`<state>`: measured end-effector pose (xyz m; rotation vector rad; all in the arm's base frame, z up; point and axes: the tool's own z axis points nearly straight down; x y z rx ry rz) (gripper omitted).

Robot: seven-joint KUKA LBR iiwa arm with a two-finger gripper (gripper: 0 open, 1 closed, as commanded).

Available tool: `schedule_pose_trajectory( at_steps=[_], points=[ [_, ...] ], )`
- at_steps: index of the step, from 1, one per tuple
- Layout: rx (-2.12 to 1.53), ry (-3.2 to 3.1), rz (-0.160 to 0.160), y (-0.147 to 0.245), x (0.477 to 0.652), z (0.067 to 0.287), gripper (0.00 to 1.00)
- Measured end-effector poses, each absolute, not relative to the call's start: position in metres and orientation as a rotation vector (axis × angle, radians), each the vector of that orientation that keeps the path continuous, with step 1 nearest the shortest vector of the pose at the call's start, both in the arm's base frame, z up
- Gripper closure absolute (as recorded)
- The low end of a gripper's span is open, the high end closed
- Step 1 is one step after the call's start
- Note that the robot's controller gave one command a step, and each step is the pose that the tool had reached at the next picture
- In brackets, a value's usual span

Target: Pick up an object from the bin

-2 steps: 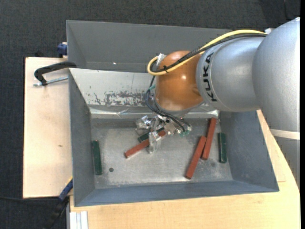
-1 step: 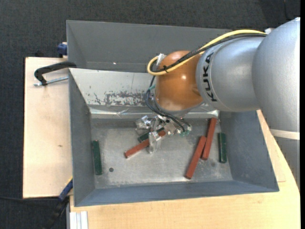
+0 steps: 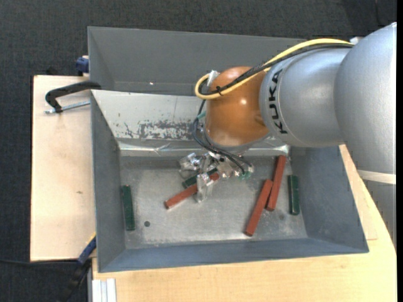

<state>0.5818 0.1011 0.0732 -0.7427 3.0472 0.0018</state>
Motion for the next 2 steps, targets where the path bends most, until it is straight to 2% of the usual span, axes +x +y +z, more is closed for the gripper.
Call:
schedule_pose_trajectory(
  at_steps=[1,2],
  points=[
    [-0.847,3.022,0.001,0.1038,0.5819,0.1562,1.0],
    [-0.878,3.014,0.001,0.1042,0.582,0.1493,1.0]
  ],
)
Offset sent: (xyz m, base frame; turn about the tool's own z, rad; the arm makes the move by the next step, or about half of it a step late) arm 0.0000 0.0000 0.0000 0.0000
